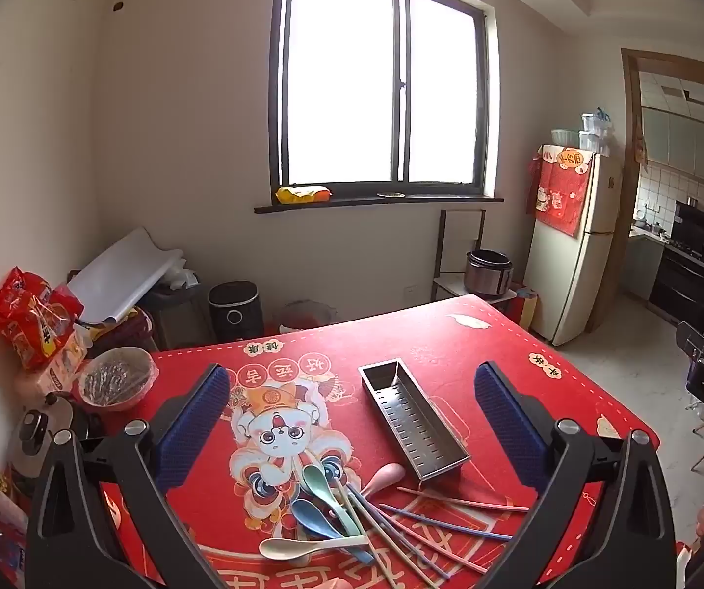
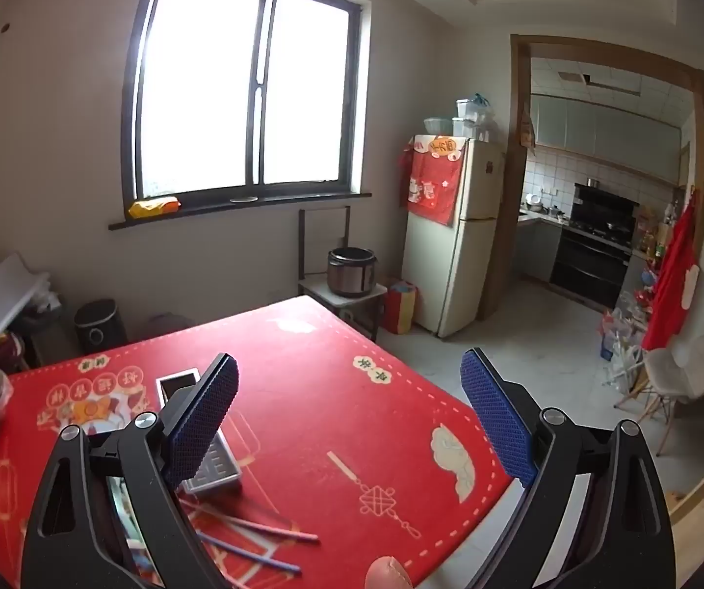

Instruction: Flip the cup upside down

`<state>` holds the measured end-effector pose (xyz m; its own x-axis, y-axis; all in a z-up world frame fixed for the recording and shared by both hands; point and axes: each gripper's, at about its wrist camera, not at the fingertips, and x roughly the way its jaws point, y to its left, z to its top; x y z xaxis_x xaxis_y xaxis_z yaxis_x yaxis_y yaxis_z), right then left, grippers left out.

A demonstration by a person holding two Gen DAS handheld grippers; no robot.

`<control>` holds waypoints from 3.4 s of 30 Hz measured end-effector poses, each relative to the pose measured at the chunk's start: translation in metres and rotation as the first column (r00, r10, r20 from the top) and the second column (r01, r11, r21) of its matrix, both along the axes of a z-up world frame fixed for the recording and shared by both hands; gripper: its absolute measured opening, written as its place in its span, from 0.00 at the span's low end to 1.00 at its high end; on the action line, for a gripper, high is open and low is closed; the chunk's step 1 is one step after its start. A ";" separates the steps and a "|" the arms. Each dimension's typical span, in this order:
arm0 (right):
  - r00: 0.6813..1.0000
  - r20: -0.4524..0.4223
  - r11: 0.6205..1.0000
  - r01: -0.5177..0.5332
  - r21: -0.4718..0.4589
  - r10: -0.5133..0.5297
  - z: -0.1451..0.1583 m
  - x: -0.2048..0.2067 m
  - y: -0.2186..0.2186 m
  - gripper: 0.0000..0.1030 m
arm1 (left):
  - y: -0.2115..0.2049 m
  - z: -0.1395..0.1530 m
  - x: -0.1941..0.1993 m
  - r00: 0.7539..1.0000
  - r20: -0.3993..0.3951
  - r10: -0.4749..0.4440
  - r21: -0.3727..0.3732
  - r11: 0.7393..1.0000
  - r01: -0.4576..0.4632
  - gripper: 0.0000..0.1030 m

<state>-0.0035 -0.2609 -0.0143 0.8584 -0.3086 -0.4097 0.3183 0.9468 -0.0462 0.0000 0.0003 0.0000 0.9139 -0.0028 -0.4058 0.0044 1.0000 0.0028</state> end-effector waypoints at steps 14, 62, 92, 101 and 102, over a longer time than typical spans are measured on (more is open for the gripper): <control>1.000 0.002 1.000 -0.001 -0.006 0.001 0.000 -0.004 0.002 0.87 | -0.005 -0.001 -0.003 1.000 -0.002 -0.004 0.005 1.000 0.004 0.95; 1.000 -0.003 1.000 0.005 -0.001 -0.005 -0.002 0.001 0.005 0.87 | -0.004 0.005 -0.007 1.000 0.004 -0.014 -0.004 1.000 0.014 0.95; 1.000 -0.020 1.000 0.000 0.014 0.000 -0.005 -0.005 0.006 0.87 | -0.009 0.005 -0.015 1.000 0.004 -0.020 -0.005 1.000 0.020 0.95; 0.995 -0.021 0.992 -0.099 0.084 0.101 -0.015 0.006 0.008 0.87 | 0.005 -0.009 -0.012 1.000 -0.031 0.002 -0.012 1.000 -0.003 0.95; 0.993 -0.028 0.989 -0.115 0.097 0.118 -0.020 0.010 0.009 0.87 | 0.008 -0.012 -0.011 0.999 -0.039 0.012 -0.008 1.000 -0.012 0.95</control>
<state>0.0060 -0.2523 -0.0341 0.8713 -0.1655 -0.4619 0.2054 0.9780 0.0370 -0.0110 0.0078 -0.0123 0.8973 0.0045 -0.4413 -0.0076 1.0000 -0.0053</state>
